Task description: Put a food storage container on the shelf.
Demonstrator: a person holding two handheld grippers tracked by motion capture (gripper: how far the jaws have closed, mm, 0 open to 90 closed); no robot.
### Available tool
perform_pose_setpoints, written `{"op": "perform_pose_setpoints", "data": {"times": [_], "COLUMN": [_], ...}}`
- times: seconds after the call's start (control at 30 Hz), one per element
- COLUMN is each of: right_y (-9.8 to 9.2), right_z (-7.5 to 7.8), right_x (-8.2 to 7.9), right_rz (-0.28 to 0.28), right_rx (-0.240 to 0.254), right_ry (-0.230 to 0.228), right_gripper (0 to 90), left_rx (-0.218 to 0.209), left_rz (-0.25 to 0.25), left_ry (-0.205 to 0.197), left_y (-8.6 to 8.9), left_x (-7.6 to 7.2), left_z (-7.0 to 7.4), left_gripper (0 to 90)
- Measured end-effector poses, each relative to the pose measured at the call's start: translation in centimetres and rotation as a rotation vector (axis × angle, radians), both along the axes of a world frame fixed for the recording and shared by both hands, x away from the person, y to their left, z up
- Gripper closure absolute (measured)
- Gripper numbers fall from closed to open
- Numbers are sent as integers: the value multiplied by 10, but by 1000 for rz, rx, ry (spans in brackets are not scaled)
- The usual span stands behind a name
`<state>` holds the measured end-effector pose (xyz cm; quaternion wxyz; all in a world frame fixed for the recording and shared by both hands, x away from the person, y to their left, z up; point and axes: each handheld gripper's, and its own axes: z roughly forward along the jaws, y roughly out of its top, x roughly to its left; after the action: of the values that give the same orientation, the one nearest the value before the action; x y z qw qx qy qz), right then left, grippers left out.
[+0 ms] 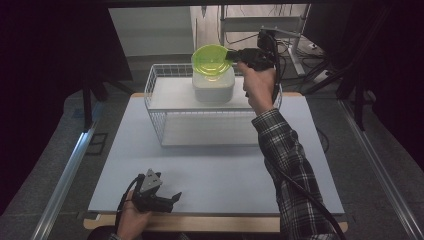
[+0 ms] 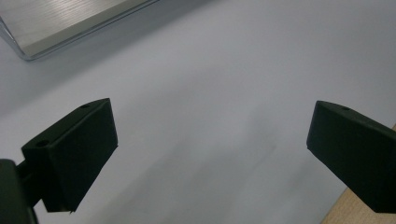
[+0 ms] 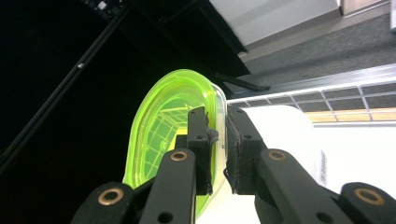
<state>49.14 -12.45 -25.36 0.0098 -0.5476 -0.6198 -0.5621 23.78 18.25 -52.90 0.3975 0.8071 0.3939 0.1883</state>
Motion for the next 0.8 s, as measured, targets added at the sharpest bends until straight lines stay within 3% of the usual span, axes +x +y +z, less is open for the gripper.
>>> {"op": "perform_pose_setpoints", "data": {"times": [0.47,0.5,0.6,0.8], "right_y": [0,0,-2,-3], "right_z": [-3,-3,-3,0], "right_x": [7,8,10,8], "right_rz": [-40,-44,-34,8], "right_rx": [-43,-59,-44,-52], "right_ry": [15,7,-5,-62], "right_gripper": [693,671,608,393], "left_rx": [9,9,9,10], "left_rz": [-1,-1,-1,-2], "left_ry": [4,5,4,4], "left_y": [0,0,0,-1], "left_x": [0,0,0,0], "left_z": [-1,-1,-1,-1], "left_gripper": [11,11,11,11]}}
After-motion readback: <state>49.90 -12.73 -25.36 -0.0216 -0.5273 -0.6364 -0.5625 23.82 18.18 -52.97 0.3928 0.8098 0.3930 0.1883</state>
